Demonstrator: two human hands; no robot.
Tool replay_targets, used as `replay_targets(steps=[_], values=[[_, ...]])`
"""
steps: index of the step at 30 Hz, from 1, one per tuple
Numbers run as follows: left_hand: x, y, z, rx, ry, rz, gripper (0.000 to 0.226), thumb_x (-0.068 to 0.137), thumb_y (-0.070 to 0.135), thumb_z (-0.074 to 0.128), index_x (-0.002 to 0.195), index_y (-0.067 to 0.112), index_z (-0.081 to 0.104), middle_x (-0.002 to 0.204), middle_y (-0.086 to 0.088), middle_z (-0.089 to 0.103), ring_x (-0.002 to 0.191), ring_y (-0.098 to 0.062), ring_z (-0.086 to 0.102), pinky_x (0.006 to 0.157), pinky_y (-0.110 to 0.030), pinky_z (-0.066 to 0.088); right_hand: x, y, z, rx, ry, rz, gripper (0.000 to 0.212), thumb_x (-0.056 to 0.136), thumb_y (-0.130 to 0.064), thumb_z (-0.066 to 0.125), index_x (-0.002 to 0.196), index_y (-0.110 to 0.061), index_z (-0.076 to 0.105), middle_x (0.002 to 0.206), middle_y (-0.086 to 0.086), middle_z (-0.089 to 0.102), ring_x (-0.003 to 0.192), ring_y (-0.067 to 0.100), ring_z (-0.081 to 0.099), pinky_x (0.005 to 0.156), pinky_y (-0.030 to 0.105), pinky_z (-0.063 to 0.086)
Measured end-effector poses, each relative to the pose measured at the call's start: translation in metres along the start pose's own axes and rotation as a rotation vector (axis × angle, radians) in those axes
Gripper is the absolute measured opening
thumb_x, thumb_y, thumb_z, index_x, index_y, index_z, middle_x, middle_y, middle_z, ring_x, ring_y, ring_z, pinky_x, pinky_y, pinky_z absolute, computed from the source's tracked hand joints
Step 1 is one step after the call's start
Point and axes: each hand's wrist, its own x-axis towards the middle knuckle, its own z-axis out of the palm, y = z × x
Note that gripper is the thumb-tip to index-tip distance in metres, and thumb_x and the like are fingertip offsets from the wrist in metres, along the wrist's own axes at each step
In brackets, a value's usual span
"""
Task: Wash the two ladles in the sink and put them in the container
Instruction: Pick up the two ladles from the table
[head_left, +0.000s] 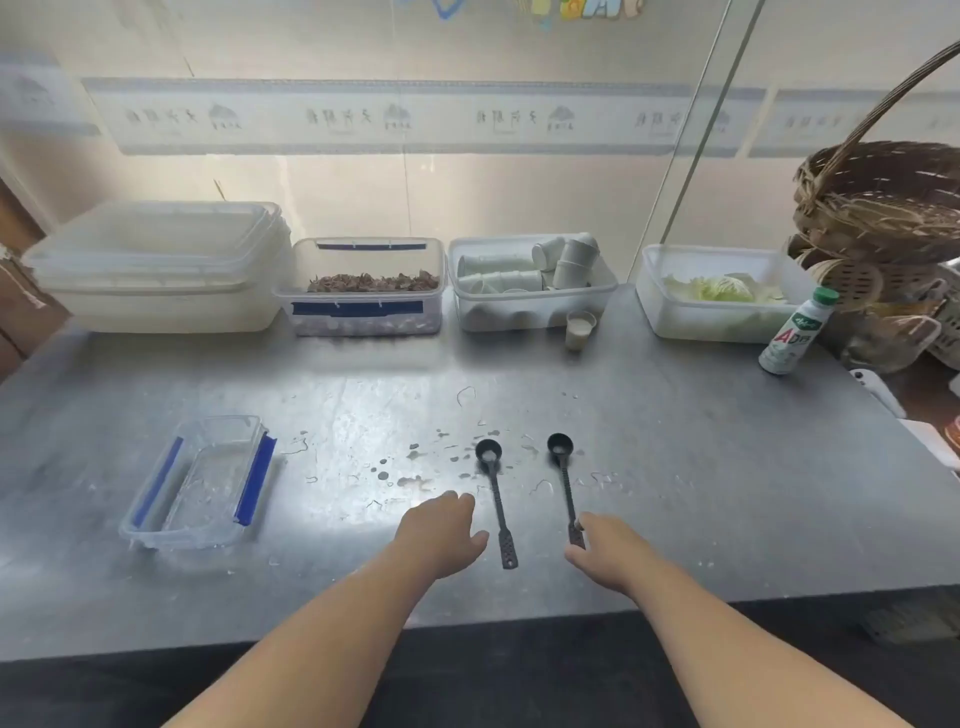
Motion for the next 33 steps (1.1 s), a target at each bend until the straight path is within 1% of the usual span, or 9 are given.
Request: replay_targets(steps=[5,10,13,19,22,25,28,31,33], values=[[0.012,-0.002,0.008,-0.006,0.005,0.019,0.04,0.091,0.05,0.045,0.11,0.016,0.05,0.105,-0.003,0.055,0.093,-0.025,0.059,0.073,-0.036,0.046,0.01,-0.002,0.002,0.025,0.029,0.028,0.025,0.09,-0.036,0.052,0.106,-0.017,0.051,0.105,0.005,0.061,0.094,0.024,0.061,0.078,0.034,0.049],[0.033,-0.004,0.021,-0.032,-0.015,-0.016,0.04,0.091,0.05,0.044,0.113,0.017,0.05,0.106,-0.001,0.056,0.093,-0.023,0.059,0.073,-0.035,0.046,0.033,0.009,0.003,0.063,0.069,0.027,0.039,0.093,-0.036,0.052,0.125,-0.015,0.047,0.111,0.004,0.06,0.091,0.022,0.059,0.074,0.032,0.047],[0.048,-0.001,0.027,-0.04,-0.036,-0.063,0.041,0.091,0.048,0.043,0.117,0.017,0.05,0.11,-0.001,0.056,0.097,-0.024,0.059,0.078,-0.036,0.048,0.053,0.023,-0.001,0.073,0.084,0.047,0.047,0.094,-0.037,0.051,0.136,-0.016,0.043,0.127,0.007,0.058,0.109,0.027,0.061,0.078,0.035,0.047],[0.08,0.023,0.036,-0.127,-0.089,-0.216,0.029,0.092,0.038,0.043,0.111,0.017,0.052,0.105,-0.001,0.054,0.098,-0.025,0.058,0.071,-0.034,0.04,0.089,0.051,-0.007,0.053,0.041,0.001,0.038,0.094,-0.04,0.047,0.124,-0.017,0.051,0.123,0.005,0.06,0.109,0.027,0.06,0.079,0.036,0.047],[0.093,0.033,0.04,-0.202,-0.086,-0.307,0.024,0.093,0.038,0.044,0.104,0.018,0.054,0.098,0.001,0.051,0.092,-0.023,0.058,0.069,-0.034,0.041,0.103,0.055,-0.005,0.106,0.062,-0.013,0.026,0.094,-0.041,0.048,0.106,-0.019,0.052,0.111,0.002,0.059,0.097,0.024,0.057,0.073,0.036,0.045],[0.103,0.038,0.043,-0.276,-0.048,-0.389,0.027,0.094,0.038,0.046,0.106,0.016,0.057,0.104,-0.002,0.054,0.09,-0.022,0.057,0.07,-0.033,0.043,0.113,0.05,-0.003,0.136,0.073,-0.022,0.024,0.094,-0.044,0.048,0.094,-0.02,0.047,0.097,-0.001,0.054,0.082,0.022,0.054,0.068,0.037,0.045],[0.108,0.037,0.046,-0.36,-0.031,-0.442,0.023,0.093,0.035,0.051,0.103,0.015,0.059,0.101,-0.001,0.055,0.086,-0.02,0.058,0.069,-0.03,0.041,0.118,0.046,0.002,0.194,0.065,-0.004,0.024,0.095,-0.043,0.048,0.093,-0.019,0.046,0.092,-0.001,0.054,0.079,0.022,0.055,0.066,0.038,0.046],[0.111,0.035,0.051,-0.505,-0.001,-0.508,0.012,0.091,0.032,0.057,0.093,0.021,0.058,0.09,0.003,0.062,0.075,-0.012,0.059,0.058,-0.026,0.04,0.123,0.043,0.006,0.227,0.073,0.035,0.023,0.095,-0.042,0.048,0.092,-0.019,0.047,0.092,-0.002,0.055,0.078,0.02,0.055,0.063,0.036,0.044],[0.116,0.033,0.054,-0.595,0.022,-0.565,0.011,0.088,0.032,0.06,0.086,0.022,0.059,0.085,0.005,0.063,0.073,-0.009,0.059,0.056,-0.026,0.041,0.127,0.042,0.007,0.221,0.079,0.063,0.024,0.096,-0.042,0.049,0.093,-0.019,0.048,0.092,-0.002,0.055,0.078,0.02,0.056,0.063,0.035,0.043]])
